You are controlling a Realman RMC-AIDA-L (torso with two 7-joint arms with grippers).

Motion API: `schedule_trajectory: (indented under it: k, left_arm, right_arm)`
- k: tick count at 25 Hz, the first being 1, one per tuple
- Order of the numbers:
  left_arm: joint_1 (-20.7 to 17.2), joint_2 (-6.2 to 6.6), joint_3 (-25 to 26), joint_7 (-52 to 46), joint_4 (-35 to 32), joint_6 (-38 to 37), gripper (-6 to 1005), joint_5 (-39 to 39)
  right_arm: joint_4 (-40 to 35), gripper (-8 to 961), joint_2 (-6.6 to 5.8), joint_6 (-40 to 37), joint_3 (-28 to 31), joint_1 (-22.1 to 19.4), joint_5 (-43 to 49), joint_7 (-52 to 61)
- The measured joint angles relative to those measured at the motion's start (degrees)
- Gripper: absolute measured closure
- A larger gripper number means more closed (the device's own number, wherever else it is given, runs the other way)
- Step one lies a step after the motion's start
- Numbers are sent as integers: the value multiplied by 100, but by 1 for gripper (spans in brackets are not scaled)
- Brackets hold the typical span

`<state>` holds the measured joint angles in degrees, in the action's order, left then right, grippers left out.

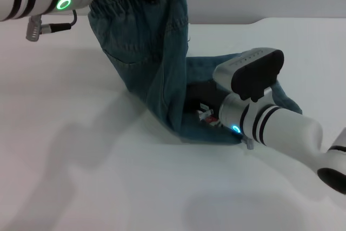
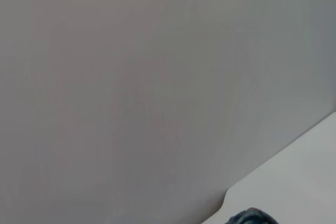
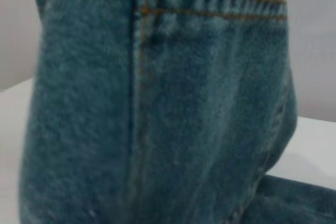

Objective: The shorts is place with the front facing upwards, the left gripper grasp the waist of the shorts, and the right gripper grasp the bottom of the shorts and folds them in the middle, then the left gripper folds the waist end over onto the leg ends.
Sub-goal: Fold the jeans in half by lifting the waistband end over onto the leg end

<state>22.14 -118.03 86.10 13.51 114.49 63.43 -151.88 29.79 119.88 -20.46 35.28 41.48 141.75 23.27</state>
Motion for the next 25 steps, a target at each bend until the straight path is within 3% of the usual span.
schedule_trajectory:
  k: [6,12,21,25]
  left_arm:
    - [56,0,-24,3,3,-65,940,0]
    - [128,0,-24,52,9,-95,940,0]
    - [133,0,-32,82,9,-132,941,10]
    - [106,0,-32,82,9,-152,940,9]
  right_arm:
    - [-32,952,1,-1,-137,265,0,241]
    - [-180,952,0,-95,-693,710,0,910]
    - [-100,952,0,-498,-1064,761,37,965]
    - [-206,952,0,-503,-902,655,19,958]
